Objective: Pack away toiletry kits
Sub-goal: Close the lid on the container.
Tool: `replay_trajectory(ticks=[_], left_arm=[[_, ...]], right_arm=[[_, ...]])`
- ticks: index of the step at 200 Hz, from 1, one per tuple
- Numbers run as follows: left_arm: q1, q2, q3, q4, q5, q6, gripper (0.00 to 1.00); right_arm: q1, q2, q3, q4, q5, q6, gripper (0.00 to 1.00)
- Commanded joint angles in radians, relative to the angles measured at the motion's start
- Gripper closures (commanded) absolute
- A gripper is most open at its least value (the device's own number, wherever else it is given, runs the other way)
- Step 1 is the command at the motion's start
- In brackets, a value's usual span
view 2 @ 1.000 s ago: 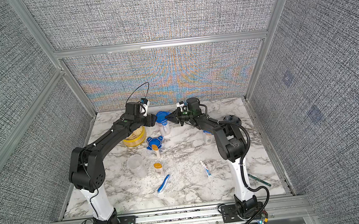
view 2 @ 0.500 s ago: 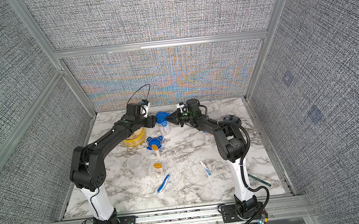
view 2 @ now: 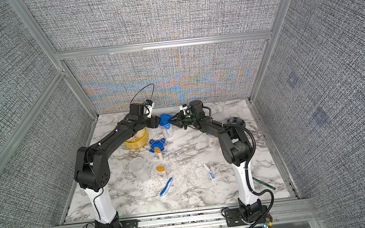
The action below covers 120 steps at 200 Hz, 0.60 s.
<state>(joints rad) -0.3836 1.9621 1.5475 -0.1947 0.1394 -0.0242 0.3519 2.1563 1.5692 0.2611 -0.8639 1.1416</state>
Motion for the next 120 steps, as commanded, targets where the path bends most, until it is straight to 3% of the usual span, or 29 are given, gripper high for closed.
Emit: replay_trajectory(ticks=[1, 18, 37, 63, 81, 108, 120], left_arm=[[0.002, 0.008, -0.012, -0.078, -0.015, 0.033, 0.34], [0.002, 0.006, -0.016, -0.080, -0.020, 0.034, 0.34], [0.002, 0.006, -0.016, -0.078, -0.012, 0.038, 0.34], [0.002, 0.010, -0.007, -0.077, 0.007, 0.055, 0.34], [0.002, 0.009, 0.006, -0.078, 0.012, 0.059, 0.34], [0.002, -0.002, 0.035, -0.082, 0.033, 0.056, 0.34], [0.002, -0.004, 0.048, -0.077, 0.048, 0.051, 0.34]], right_arm=[[-0.008, -0.056, -0.025, -0.125, 0.084, -0.109, 0.60], [-0.017, -0.140, -0.077, -0.166, 0.194, -0.191, 0.56], [-0.026, -0.223, -0.118, -0.220, 0.313, -0.312, 0.44], [-0.033, -0.262, -0.087, -0.279, 0.356, -0.536, 0.37], [-0.035, -0.258, -0.038, -0.324, 0.348, -0.770, 0.27], [-0.050, -0.241, 0.028, -0.416, 0.233, -1.199, 0.06], [-0.050, -0.227, 0.059, -0.503, 0.171, -1.421, 0.04]])
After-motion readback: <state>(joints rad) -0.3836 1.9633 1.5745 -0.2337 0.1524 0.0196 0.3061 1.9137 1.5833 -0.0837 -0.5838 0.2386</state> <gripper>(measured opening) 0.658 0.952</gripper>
